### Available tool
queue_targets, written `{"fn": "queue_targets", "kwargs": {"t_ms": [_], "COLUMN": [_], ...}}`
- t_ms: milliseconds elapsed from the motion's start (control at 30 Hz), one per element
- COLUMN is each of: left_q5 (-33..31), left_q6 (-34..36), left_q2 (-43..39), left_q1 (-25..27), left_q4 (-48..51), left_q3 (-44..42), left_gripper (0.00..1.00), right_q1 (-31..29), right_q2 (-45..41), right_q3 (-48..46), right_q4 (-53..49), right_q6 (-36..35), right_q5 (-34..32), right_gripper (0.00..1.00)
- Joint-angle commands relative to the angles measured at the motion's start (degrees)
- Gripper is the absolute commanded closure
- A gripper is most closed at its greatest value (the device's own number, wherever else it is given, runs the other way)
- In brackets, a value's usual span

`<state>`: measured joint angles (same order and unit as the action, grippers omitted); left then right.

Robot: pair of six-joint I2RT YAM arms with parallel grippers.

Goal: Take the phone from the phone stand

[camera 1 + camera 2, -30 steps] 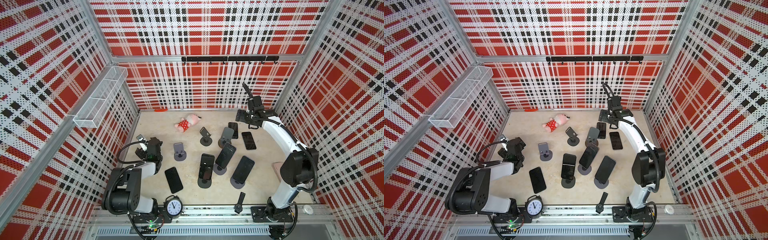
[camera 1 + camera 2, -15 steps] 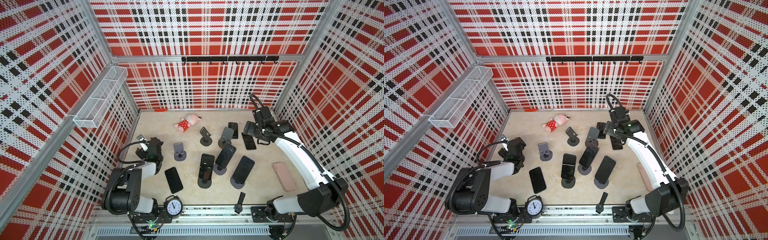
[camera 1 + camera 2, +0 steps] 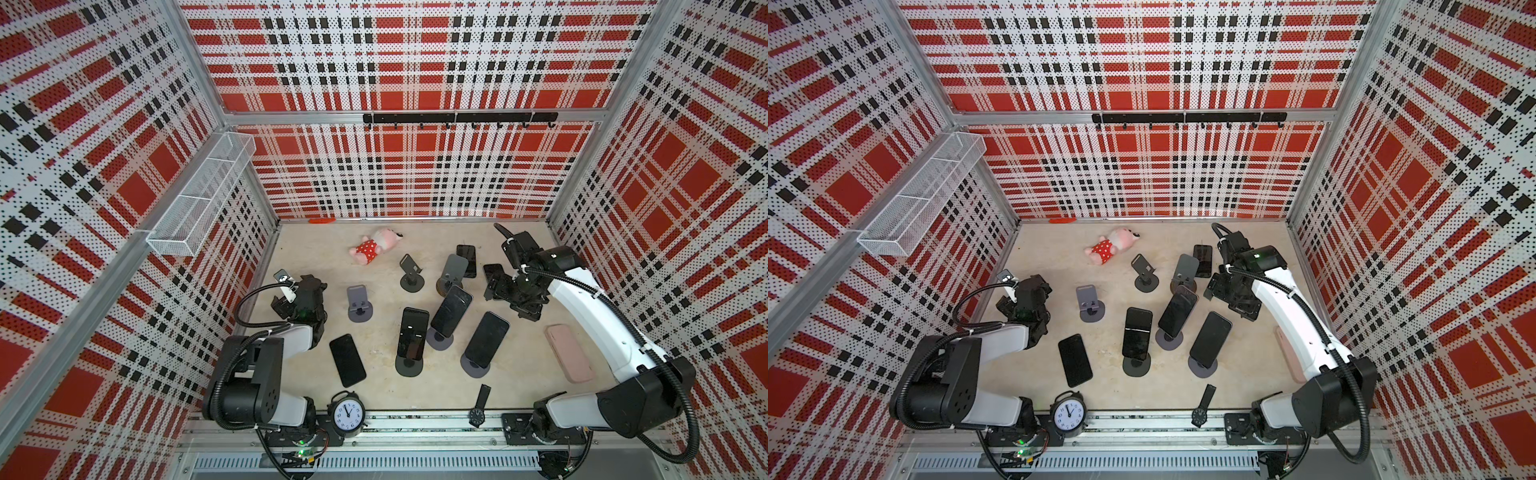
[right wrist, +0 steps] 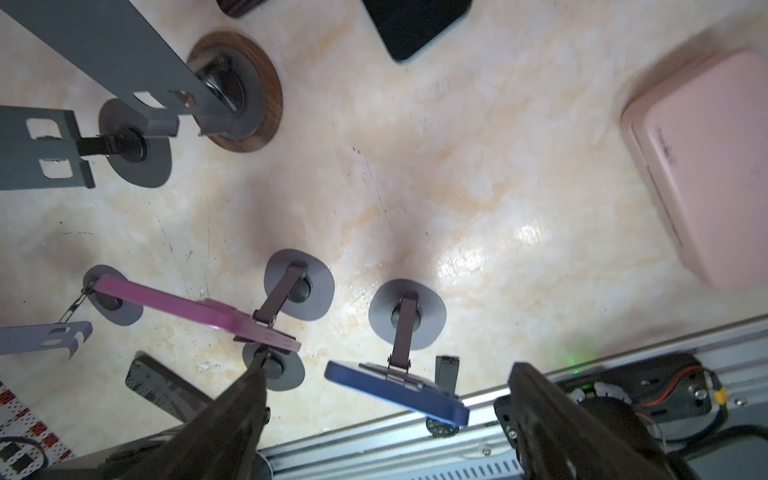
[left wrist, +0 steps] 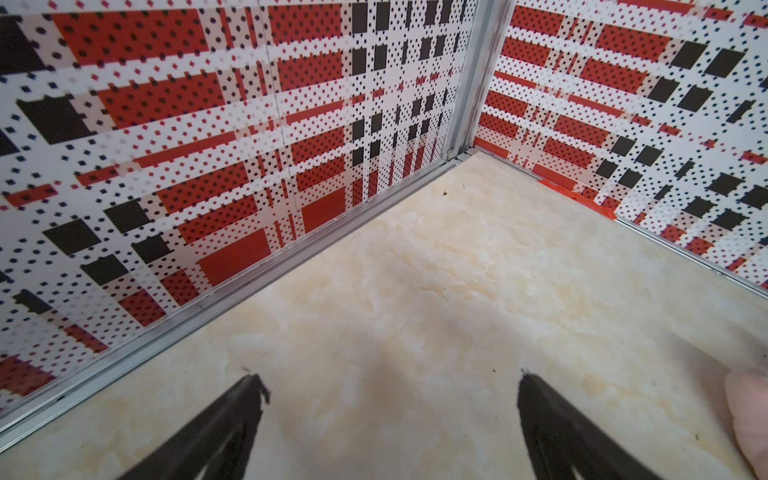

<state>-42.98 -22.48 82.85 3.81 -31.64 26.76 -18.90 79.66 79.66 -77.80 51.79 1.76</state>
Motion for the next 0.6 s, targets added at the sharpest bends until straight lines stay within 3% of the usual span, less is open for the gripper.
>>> {"fn": "queue_targets", "kwargs": {"t_ms": [0,100,567], "left_q5": [-1.38,-1.05,-1.21], "left_q6": [0.40,0.59,1.03], "left_q2": [-1.37,-0.87,-0.17], "left_q1": [0.25,0.32,0.66], "left_q4": [-0.62,-0.54,-0.53], "left_q3": [-0.46,-0.07,0.44], "left_gripper": [0.02,0.02,0.02], "right_q1": [-1.54,-2.81,-4.79], "right_q2": [-1.25,-1.43,-2.89], "right_q3": [-0.29,-1.25,-8.26], "right_q4": [-4.40,-5.75,-0.81], "right_q6": [5.13,6.80,13.09], "right_q5": [2.63,0.65,2.80], "right_gripper": [0.05,0.03,0.00]}}
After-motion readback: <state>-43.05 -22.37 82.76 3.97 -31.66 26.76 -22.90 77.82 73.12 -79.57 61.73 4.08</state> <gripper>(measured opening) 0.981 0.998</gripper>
